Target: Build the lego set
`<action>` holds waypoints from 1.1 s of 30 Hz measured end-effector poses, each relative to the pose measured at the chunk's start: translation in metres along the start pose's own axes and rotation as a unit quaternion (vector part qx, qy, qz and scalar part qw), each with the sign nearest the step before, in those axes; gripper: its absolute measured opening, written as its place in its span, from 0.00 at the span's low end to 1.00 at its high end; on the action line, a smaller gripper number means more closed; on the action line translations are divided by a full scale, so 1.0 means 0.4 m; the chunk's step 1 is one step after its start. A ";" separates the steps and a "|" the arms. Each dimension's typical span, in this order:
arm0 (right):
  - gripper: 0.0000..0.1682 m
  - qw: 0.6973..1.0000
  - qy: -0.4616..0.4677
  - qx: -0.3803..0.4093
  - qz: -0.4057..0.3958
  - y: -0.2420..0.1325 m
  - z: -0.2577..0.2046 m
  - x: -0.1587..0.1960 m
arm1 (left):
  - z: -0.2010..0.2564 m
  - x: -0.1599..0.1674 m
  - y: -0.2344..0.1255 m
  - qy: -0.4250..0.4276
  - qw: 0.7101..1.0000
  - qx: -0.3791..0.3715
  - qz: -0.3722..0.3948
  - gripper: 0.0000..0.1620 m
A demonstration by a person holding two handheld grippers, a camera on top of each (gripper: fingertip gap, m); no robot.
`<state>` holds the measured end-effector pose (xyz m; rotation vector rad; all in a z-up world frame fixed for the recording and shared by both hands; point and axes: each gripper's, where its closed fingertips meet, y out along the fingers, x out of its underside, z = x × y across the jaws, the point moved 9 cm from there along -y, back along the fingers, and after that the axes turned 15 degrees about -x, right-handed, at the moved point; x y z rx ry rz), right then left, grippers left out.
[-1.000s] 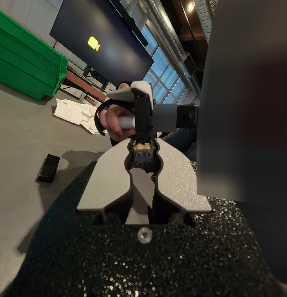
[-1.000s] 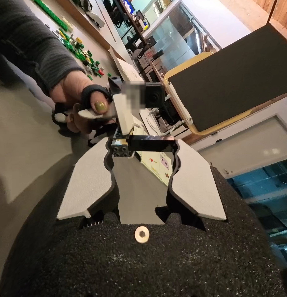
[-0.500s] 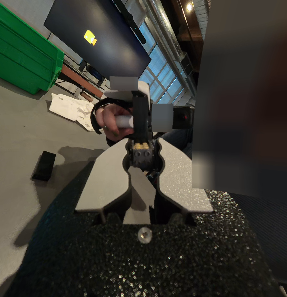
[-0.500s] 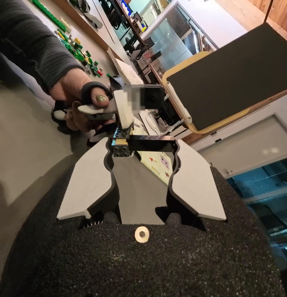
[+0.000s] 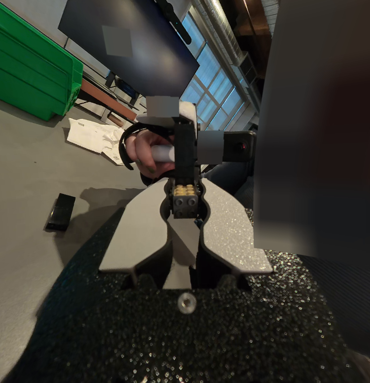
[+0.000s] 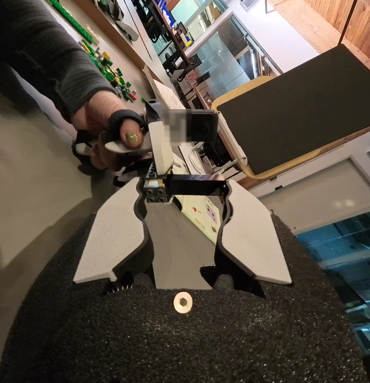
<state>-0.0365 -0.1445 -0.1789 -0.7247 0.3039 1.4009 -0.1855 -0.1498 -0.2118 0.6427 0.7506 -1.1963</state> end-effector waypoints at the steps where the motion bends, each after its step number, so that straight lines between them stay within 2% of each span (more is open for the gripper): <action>1: 0.43 1.000 0.000 0.000 0.001 0.000 0.000 0.000 | 0.000 0.000 0.000 -0.001 1.000 0.001 -0.001 0.15; 7: 0.43 1.000 0.004 0.003 0.009 -0.001 0.001 -0.003 | 0.002 -0.002 0.000 -0.005 1.000 0.013 0.006 0.15; 10: 0.43 1.000 0.012 -0.001 0.010 -0.002 0.001 0.003 | 0.000 0.000 0.001 -0.026 0.999 0.031 -0.005 0.21; 20: 0.43 1.000 0.020 -0.001 0.024 -0.006 0.003 0.003 | 0.000 0.009 0.010 -0.027 0.998 0.034 -0.038 0.17; 33: 0.43 0.999 0.017 -0.008 0.031 -0.006 0.001 0.000 | 0.005 0.011 0.009 -0.008 0.999 0.029 -0.037 0.16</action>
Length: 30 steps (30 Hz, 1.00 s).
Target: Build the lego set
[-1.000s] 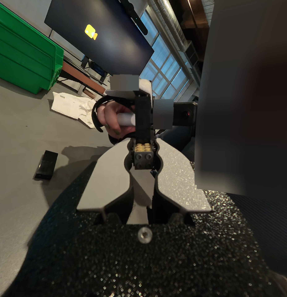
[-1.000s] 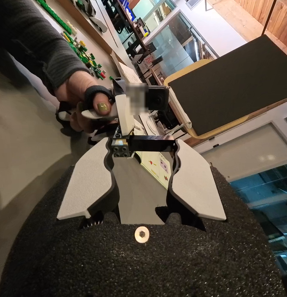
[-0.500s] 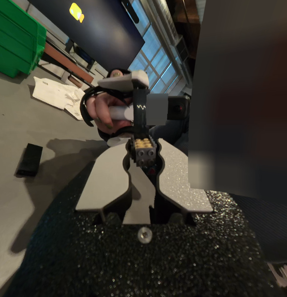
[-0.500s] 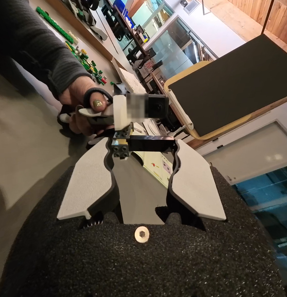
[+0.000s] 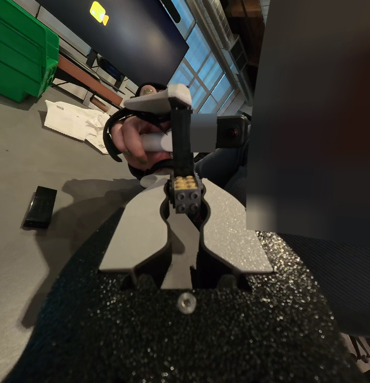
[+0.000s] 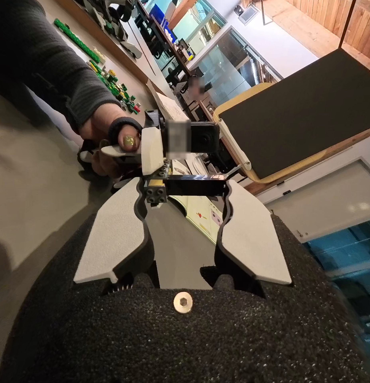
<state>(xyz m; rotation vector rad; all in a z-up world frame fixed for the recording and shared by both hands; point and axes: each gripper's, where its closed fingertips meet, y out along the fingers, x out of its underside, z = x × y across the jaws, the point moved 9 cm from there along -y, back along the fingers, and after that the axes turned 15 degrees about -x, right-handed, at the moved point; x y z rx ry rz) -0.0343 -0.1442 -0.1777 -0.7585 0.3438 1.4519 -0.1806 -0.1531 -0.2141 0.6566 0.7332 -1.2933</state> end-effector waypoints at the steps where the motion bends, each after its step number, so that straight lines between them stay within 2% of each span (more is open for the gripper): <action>1: 0.43 1.000 0.001 -0.001 0.000 0.000 0.000 0.000 | 0.000 0.000 0.000 0.000 1.000 0.000 -0.001 0.16; 14: 0.43 1.000 0.004 -0.017 -0.003 -0.002 -0.001 0.002 | 0.000 0.003 0.004 0.001 1.000 -0.004 -0.012 0.16; 19: 0.43 0.999 0.030 -0.026 0.023 -0.005 -0.001 0.006 | -0.002 0.005 0.006 -0.010 1.000 -0.002 -0.019 0.16; 23: 0.49 0.995 0.066 -0.054 0.054 -0.010 0.004 0.006 | -0.002 0.009 0.010 -0.012 0.999 -0.001 -0.033 0.15; 26: 0.48 0.992 0.073 -0.081 0.055 -0.009 -0.002 0.009 | -0.001 0.011 0.012 -0.011 0.999 0.002 -0.041 0.15; 30: 0.45 0.994 0.061 -0.078 0.048 -0.011 -0.003 0.009 | 0.000 0.013 0.014 -0.011 0.999 0.004 -0.047 0.16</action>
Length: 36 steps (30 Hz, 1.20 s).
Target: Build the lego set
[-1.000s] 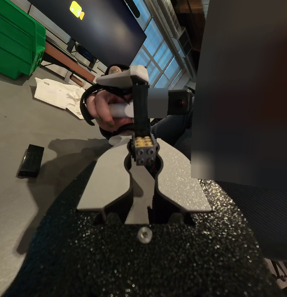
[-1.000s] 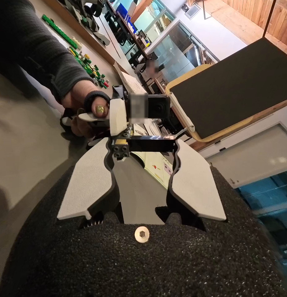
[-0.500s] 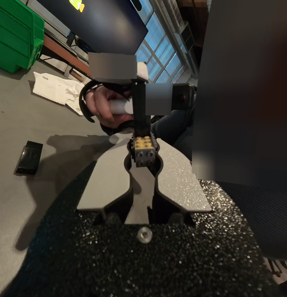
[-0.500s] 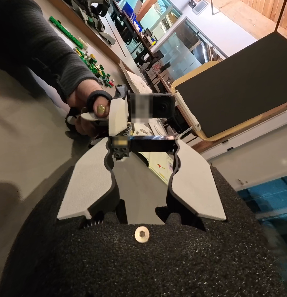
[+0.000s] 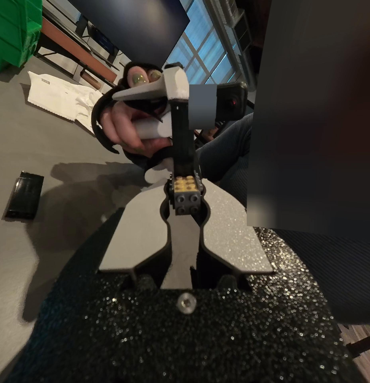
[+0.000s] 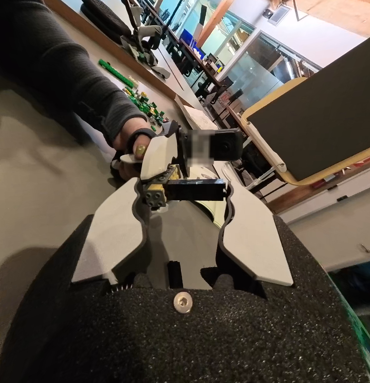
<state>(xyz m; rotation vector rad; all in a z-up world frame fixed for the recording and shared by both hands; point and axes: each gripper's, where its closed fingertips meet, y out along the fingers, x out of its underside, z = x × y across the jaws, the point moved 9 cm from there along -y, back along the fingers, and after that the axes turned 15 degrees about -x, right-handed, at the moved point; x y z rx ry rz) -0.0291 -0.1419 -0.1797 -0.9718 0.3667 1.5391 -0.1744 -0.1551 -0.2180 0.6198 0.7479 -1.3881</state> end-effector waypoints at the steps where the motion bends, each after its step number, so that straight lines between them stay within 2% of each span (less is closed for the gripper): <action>1: 0.45 1.000 -0.003 0.001 -0.001 0.000 0.000 -0.001 | 0.000 0.000 0.000 0.000 1.000 0.001 0.000 0.16; 8: 0.46 1.000 -0.005 0.011 0.001 -0.001 0.000 -0.004 | -0.001 -0.003 -0.001 0.002 1.000 -0.006 0.011 0.16; 10: 0.57 0.999 0.037 0.007 0.022 -0.004 0.009 0.000 | -0.005 -0.009 -0.009 0.010 0.998 -0.035 0.042 0.16; 12: 0.62 0.992 0.108 0.000 0.064 -0.020 0.027 0.011 | -0.007 -0.019 -0.023 0.041 0.993 -0.075 0.085 0.16; 15: 0.56 0.969 0.193 0.004 0.155 -0.062 0.055 0.031 | -0.008 -0.028 -0.042 0.102 0.972 -0.175 0.119 0.16; 18: 0.45 0.948 0.261 0.042 0.178 -0.086 0.079 0.062 | 0.000 -0.032 -0.053 0.171 0.939 -0.264 0.141 0.16; 20: 0.41 0.941 0.295 0.037 0.160 -0.079 0.083 0.080 | 0.010 -0.029 -0.046 0.211 0.930 -0.271 0.129 0.16; 24: 0.38 0.922 0.337 -0.041 0.187 -0.046 0.074 0.076 | 0.016 -0.023 -0.025 0.221 0.938 -0.245 0.105 0.16; 29: 0.30 0.929 0.321 -0.051 0.175 -0.031 0.065 0.066 | 0.012 -0.023 -0.022 0.217 0.938 -0.256 0.091 0.16; 32: 0.29 0.925 0.345 -0.001 0.160 -0.041 0.078 0.062 | 0.007 -0.022 -0.024 0.249 0.902 -0.343 0.082 0.16; 36: 0.25 0.894 0.415 0.117 0.124 -0.074 0.101 0.049 | 0.003 -0.022 -0.042 0.322 0.805 -0.495 0.056 0.16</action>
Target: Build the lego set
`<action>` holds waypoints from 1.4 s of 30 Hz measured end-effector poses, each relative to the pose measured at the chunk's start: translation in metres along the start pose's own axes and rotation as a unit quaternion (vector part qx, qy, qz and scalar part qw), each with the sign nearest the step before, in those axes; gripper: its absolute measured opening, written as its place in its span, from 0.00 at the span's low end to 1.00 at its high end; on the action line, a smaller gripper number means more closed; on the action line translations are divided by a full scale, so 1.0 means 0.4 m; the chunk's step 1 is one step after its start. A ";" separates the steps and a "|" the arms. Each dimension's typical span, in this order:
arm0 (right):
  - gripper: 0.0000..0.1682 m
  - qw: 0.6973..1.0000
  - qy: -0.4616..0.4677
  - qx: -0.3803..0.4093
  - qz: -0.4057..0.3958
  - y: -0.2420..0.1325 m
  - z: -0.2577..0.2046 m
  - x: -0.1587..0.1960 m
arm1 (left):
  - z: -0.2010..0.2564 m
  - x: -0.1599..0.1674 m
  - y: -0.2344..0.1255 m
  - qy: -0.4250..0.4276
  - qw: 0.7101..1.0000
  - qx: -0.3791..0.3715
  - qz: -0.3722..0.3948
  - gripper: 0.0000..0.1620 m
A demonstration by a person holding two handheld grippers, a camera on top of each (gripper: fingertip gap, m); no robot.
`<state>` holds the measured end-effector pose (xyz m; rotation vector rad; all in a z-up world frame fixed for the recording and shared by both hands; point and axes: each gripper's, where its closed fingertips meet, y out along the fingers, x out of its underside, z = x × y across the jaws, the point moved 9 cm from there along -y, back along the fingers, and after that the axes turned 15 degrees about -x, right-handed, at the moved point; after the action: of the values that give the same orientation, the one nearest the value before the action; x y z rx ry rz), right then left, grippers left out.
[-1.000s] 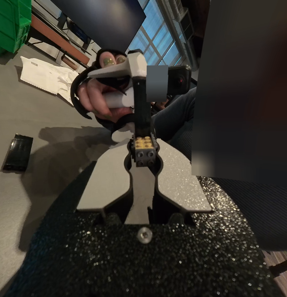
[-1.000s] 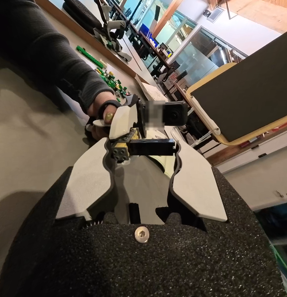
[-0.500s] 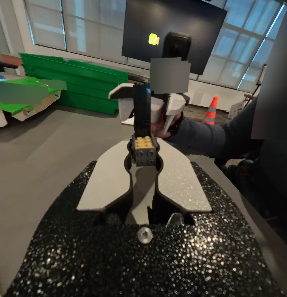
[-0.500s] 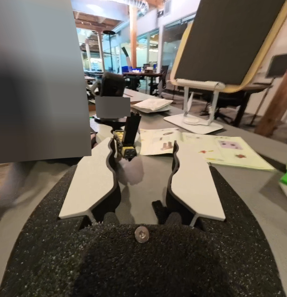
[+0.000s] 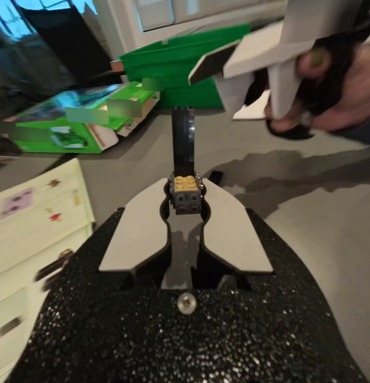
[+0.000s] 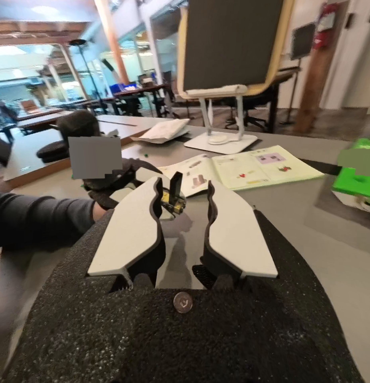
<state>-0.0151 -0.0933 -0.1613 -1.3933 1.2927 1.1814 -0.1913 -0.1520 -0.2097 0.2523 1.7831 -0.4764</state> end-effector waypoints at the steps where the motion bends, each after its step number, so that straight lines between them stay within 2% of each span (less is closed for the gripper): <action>1: 0.24 1.000 0.004 0.011 -0.012 0.000 -0.004 -0.006 | 0.001 0.001 -0.002 0.031 0.999 -0.023 -0.003 0.16; 6: 0.25 0.990 0.015 0.033 -0.138 0.020 -0.020 -0.015 | 0.022 0.004 -0.003 0.173 0.980 -0.092 -0.012 0.16; 14: 0.14 0.977 0.018 0.021 -0.210 0.054 -0.025 0.016 | 0.059 -0.002 -0.010 0.324 0.935 -0.143 0.013 0.16; 18: 0.06 0.976 0.015 0.011 -0.217 0.062 -0.034 0.019 | 0.066 -0.006 -0.012 0.336 0.930 -0.149 0.021 0.16; 20: 0.06 0.976 0.014 0.009 -0.217 0.060 -0.038 0.014 | 0.067 -0.007 -0.013 0.333 0.931 -0.146 0.030 0.16; 24: 0.05 0.967 -0.001 0.013 -0.254 0.052 -0.027 0.010 | 0.075 -0.004 -0.005 0.315 0.941 -0.117 0.032 0.29; 28: 0.05 0.946 -0.040 0.002 -0.323 0.037 0.011 -0.005 | 0.074 0.006 0.004 0.293 0.952 -0.092 0.012 0.34; 31: 0.05 0.914 -0.086 -0.022 -0.397 0.035 0.053 -0.029 | 0.056 0.005 0.003 0.248 0.965 -0.085 0.009 0.37; 35: 0.05 0.843 -0.142 -0.101 -0.509 0.063 0.134 -0.064 | 0.011 0.010 -0.004 0.174 0.980 -0.097 0.009 0.38; 39: 0.05 0.735 -0.209 -0.293 -0.574 0.107 0.174 -0.057 | -0.035 0.015 -0.016 0.118 0.985 -0.124 0.015 0.37; 42: 0.05 0.676 -0.231 -0.360 -0.600 0.143 0.196 -0.035 | -0.061 0.018 -0.025 0.080 0.987 -0.136 0.022 0.36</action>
<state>-0.0783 -0.0184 -0.1604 -1.7859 -0.6216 0.9096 -0.2186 -0.1505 -0.2098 0.1408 1.9718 -0.1812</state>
